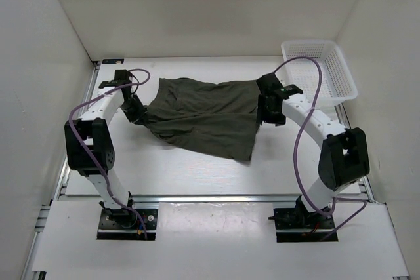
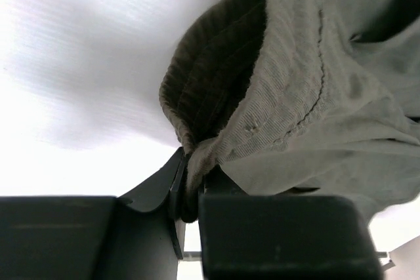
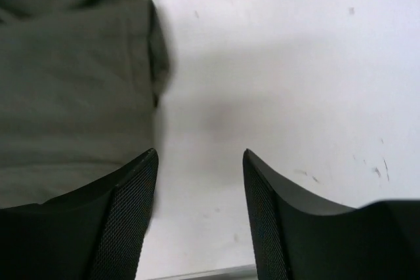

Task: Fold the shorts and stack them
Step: Flatten the shorts out

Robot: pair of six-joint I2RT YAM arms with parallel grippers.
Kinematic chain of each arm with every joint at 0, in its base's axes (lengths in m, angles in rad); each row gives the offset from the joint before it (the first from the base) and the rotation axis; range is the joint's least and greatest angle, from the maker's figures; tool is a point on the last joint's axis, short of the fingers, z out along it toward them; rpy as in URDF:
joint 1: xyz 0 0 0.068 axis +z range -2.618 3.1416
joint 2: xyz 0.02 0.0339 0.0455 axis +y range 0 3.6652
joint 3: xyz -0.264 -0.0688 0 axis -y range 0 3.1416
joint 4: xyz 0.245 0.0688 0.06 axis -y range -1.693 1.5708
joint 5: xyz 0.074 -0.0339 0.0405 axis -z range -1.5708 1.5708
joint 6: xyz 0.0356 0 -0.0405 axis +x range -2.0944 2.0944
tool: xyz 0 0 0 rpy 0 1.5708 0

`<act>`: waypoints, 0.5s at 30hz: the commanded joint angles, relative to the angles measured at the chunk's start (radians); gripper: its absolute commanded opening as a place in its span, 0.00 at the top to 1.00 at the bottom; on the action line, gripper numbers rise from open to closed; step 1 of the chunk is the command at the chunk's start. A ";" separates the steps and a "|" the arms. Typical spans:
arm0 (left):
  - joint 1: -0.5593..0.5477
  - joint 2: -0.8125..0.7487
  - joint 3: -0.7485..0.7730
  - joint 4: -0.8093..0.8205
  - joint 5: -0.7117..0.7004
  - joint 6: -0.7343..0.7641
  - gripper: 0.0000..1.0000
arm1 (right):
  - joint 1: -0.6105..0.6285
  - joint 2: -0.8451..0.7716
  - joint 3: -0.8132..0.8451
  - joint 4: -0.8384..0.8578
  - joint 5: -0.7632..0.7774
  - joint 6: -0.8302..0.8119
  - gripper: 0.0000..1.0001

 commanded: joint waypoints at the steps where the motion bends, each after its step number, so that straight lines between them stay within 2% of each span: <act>1: 0.006 -0.011 0.030 -0.023 -0.017 0.023 0.90 | 0.019 -0.096 -0.072 -0.053 0.039 0.054 0.40; 3: 0.006 -0.002 0.039 -0.023 -0.017 0.032 0.86 | 0.019 -0.144 -0.135 -0.018 -0.024 0.081 0.44; 4: 0.006 0.007 0.039 -0.023 -0.017 0.032 0.77 | 0.019 -0.197 -0.214 0.000 -0.130 0.121 0.46; 5: 0.006 0.018 0.039 -0.023 -0.017 0.032 0.75 | 0.019 -0.225 -0.256 0.023 -0.189 0.149 0.49; 7: 0.006 0.018 0.048 -0.023 -0.017 0.032 0.73 | 0.019 -0.291 -0.342 0.104 -0.364 0.248 0.49; 9: 0.006 0.018 0.048 -0.023 -0.017 0.032 0.73 | 0.019 -0.316 -0.457 0.223 -0.465 0.308 0.49; 12: 0.006 0.018 0.048 -0.023 -0.017 0.032 0.77 | 0.028 -0.281 -0.501 0.286 -0.507 0.345 0.50; 15: 0.006 0.018 0.039 -0.023 -0.017 0.032 0.78 | 0.028 -0.207 -0.446 0.295 -0.483 0.306 0.51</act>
